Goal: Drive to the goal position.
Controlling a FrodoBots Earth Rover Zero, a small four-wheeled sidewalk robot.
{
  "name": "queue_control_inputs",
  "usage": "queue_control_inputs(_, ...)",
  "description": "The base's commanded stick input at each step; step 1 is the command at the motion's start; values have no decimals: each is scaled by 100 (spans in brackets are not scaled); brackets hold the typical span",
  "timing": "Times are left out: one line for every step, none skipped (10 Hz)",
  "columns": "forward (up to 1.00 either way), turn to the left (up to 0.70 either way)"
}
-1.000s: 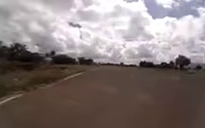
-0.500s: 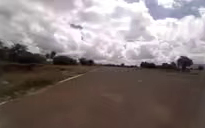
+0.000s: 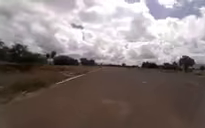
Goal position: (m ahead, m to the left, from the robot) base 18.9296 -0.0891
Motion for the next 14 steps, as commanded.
queue_control_inputs(100,-23)
queue_control_inputs(100,-9)
queue_control_inputs(100,0)
queue_control_inputs(100,0)
queue_control_inputs(100,0)
queue_control_inputs(100,0)
queue_control_inputs(100,0)
queue_control_inputs(100,0)
queue_control_inputs(100,0)
queue_control_inputs(100,0)
queue_control_inputs(100,0)
queue_control_inputs(100,0)
queue_control_inputs(100,0)
queue_control_inputs(100,0)
